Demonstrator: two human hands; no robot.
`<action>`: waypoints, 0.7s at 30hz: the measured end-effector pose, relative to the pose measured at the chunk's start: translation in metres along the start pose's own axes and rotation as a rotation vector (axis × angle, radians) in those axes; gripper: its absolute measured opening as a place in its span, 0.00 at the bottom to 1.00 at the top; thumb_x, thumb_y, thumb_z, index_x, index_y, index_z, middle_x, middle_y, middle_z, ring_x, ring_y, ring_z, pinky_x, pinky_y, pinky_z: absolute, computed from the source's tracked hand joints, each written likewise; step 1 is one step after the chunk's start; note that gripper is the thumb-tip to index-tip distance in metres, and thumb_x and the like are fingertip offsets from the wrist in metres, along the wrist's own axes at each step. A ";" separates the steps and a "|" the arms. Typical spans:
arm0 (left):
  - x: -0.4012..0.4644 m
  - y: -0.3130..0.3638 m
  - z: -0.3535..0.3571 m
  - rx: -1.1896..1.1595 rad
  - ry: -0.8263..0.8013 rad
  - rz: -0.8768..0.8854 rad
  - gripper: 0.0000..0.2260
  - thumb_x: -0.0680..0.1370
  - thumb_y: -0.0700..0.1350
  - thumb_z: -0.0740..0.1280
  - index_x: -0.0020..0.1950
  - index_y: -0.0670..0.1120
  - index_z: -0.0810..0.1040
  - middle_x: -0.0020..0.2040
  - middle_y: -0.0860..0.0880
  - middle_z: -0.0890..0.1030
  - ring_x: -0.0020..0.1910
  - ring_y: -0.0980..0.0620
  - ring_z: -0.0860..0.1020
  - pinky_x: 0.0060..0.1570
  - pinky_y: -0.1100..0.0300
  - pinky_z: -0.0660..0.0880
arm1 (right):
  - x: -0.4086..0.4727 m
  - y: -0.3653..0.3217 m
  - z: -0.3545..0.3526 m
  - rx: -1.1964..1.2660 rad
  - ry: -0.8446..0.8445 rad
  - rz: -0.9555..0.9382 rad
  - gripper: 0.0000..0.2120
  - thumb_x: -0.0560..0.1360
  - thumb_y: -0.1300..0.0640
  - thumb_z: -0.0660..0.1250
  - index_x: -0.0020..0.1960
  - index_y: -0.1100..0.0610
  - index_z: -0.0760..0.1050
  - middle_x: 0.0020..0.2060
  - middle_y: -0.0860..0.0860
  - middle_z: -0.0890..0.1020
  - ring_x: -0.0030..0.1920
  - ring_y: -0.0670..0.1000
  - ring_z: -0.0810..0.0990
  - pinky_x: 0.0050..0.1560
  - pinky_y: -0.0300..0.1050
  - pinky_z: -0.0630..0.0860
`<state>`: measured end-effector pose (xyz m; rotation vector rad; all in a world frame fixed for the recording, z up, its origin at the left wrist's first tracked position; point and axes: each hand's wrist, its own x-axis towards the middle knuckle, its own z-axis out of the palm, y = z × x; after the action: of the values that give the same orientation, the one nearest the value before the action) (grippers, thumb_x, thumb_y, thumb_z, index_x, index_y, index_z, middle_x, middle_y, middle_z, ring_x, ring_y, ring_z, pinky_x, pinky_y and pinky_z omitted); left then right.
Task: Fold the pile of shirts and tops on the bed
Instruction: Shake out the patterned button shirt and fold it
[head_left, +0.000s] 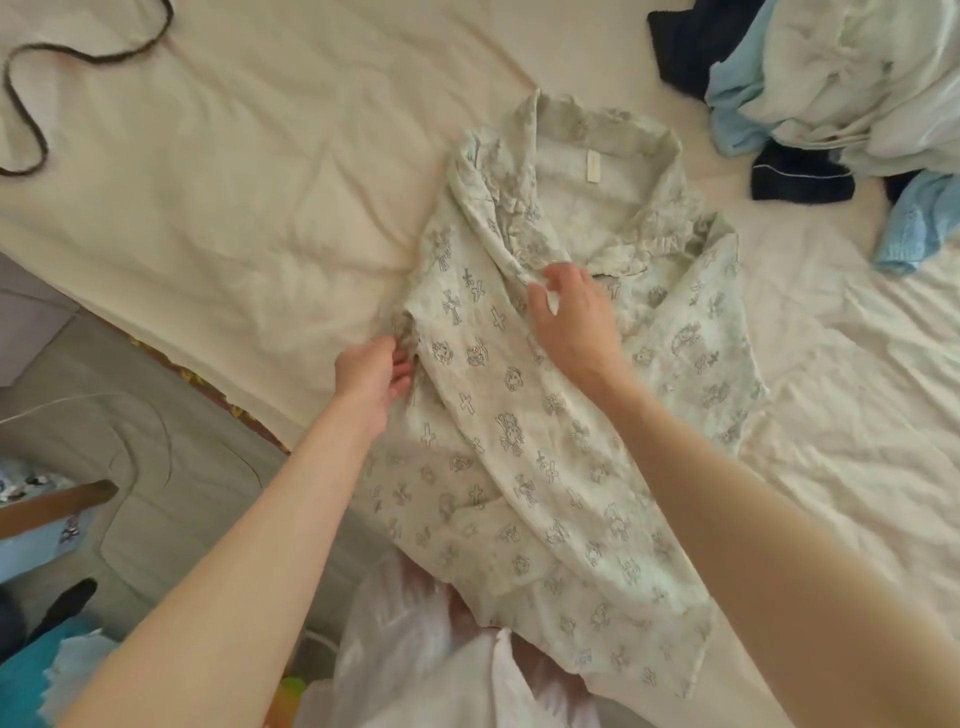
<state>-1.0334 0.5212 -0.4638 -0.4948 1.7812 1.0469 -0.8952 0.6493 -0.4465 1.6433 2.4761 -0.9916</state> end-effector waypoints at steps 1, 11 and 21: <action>0.004 0.005 0.004 0.005 -0.030 -0.051 0.06 0.79 0.43 0.63 0.44 0.43 0.76 0.40 0.47 0.78 0.38 0.52 0.76 0.41 0.61 0.75 | 0.017 -0.014 0.004 -0.031 -0.008 -0.053 0.19 0.81 0.49 0.56 0.66 0.60 0.68 0.61 0.55 0.75 0.61 0.54 0.73 0.61 0.49 0.71; 0.015 0.044 0.016 -0.470 -0.182 -0.363 0.11 0.78 0.51 0.64 0.46 0.43 0.74 0.44 0.46 0.79 0.42 0.48 0.77 0.39 0.52 0.73 | 0.112 -0.054 0.023 0.273 -0.061 0.265 0.07 0.75 0.62 0.64 0.46 0.66 0.79 0.39 0.54 0.82 0.37 0.49 0.76 0.39 0.45 0.76; 0.012 0.033 -0.008 -0.538 -0.151 -0.280 0.05 0.78 0.43 0.65 0.51 0.43 0.76 0.45 0.48 0.82 0.48 0.50 0.79 0.43 0.55 0.75 | 0.105 -0.077 0.033 -0.374 -0.103 -0.080 0.11 0.79 0.57 0.58 0.59 0.62 0.69 0.48 0.54 0.76 0.47 0.55 0.76 0.39 0.45 0.70</action>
<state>-1.0662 0.5342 -0.4594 -0.9367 1.2425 1.3199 -1.0171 0.7004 -0.4705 1.3544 2.4826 -0.5541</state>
